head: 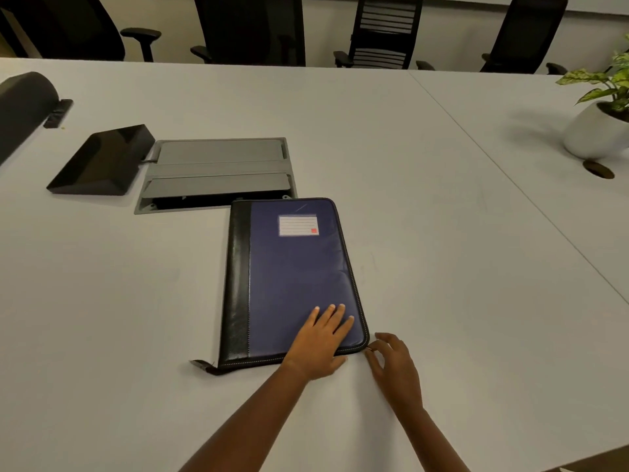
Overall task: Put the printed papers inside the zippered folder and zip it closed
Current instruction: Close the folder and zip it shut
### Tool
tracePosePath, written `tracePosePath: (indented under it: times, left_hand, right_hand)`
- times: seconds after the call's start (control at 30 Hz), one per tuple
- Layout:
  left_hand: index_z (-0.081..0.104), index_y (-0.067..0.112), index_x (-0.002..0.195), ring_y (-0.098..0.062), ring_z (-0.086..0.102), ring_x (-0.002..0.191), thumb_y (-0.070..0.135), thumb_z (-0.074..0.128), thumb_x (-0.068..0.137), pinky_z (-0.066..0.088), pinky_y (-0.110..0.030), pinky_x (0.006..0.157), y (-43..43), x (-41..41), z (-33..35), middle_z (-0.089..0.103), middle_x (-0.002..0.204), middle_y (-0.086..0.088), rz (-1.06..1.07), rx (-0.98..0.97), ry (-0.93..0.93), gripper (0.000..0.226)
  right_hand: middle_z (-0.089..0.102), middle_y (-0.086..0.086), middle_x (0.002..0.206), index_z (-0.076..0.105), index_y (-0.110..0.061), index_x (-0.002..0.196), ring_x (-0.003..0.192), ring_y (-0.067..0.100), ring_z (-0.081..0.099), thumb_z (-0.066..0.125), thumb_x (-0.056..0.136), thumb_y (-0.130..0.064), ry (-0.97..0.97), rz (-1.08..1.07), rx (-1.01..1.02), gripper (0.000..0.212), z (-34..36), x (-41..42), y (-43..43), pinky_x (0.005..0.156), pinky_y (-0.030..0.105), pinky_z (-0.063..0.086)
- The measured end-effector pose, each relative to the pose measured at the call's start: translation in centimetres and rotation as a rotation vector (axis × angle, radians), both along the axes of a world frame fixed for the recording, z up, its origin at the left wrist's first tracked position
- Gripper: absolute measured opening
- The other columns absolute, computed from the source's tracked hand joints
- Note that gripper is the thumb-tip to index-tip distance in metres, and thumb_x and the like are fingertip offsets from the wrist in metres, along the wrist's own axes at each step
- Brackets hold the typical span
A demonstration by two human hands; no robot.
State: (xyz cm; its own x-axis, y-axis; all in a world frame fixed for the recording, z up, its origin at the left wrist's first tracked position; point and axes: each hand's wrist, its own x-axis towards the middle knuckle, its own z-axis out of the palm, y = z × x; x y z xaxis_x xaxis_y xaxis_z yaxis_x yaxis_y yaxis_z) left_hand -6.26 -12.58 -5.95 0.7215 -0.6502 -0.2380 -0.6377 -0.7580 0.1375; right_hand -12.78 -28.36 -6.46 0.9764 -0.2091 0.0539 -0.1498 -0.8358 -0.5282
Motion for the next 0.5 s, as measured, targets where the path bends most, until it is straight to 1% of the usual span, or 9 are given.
tracePosePath:
  times: [0.17,0.23,0.27,0.37,0.5]
  left_hand:
    - [0.003,0.019,0.148,-0.027,-0.002,0.146,0.042,0.039,0.094,-0.002,-0.046,0.118,-2.4,1.2,-0.2,-0.001,0.159,-0.006,-0.096,0.040,-0.006,0.069]
    - [0.004,0.019,0.148,-0.026,-0.003,0.146,0.043,0.040,0.094,-0.004,-0.047,0.118,-2.9,1.7,-0.3,0.001,0.159,-0.005,-0.144,0.056,-0.019,0.070]
    - [0.006,0.018,0.148,-0.026,-0.002,0.146,0.044,0.040,0.094,-0.004,-0.047,0.118,-3.1,2.0,-0.3,0.003,0.159,-0.005,-0.170,0.067,-0.028,0.069]
    - [0.018,0.016,0.146,-0.027,0.004,0.146,0.045,0.042,0.092,-0.003,-0.047,0.118,-3.5,2.7,-0.1,0.016,0.157,-0.007,-0.236,0.088,-0.064,0.066]
    - [0.034,0.011,0.137,-0.027,0.015,0.144,0.044,0.047,0.090,0.002,-0.045,0.119,-3.8,3.3,0.5,0.034,0.148,-0.009,-0.314,0.059,-0.113,0.059]
  right_hand:
    - [0.066,0.015,0.111,0.069,-0.003,0.089,0.103,0.028,0.060,0.066,0.082,-0.010,-0.003,0.060,-0.008,0.011,-0.3,0.1,-0.8,0.084,0.031,0.048]
    - [0.070,0.014,0.101,0.070,-0.005,0.081,0.092,0.028,0.064,0.072,0.076,-0.009,-0.035,0.093,-0.014,0.007,-0.2,0.2,-1.0,0.076,0.031,0.052]
    - [0.072,0.012,0.094,0.070,-0.006,0.076,0.084,0.027,0.066,0.076,0.071,-0.008,-0.058,0.114,-0.026,0.009,-0.2,0.3,-1.1,0.072,0.030,0.053]
    - [0.073,0.007,0.079,0.068,-0.009,0.070,0.067,0.022,0.067,0.083,0.060,-0.008,-0.107,0.166,-0.061,0.018,-0.1,0.7,-1.3,0.061,0.029,0.055]
    - [0.071,0.004,0.074,0.066,-0.010,0.069,0.061,0.021,0.064,0.082,0.059,-0.009,-0.107,0.166,-0.036,0.019,-0.3,1.3,-1.6,0.056,0.029,0.053]
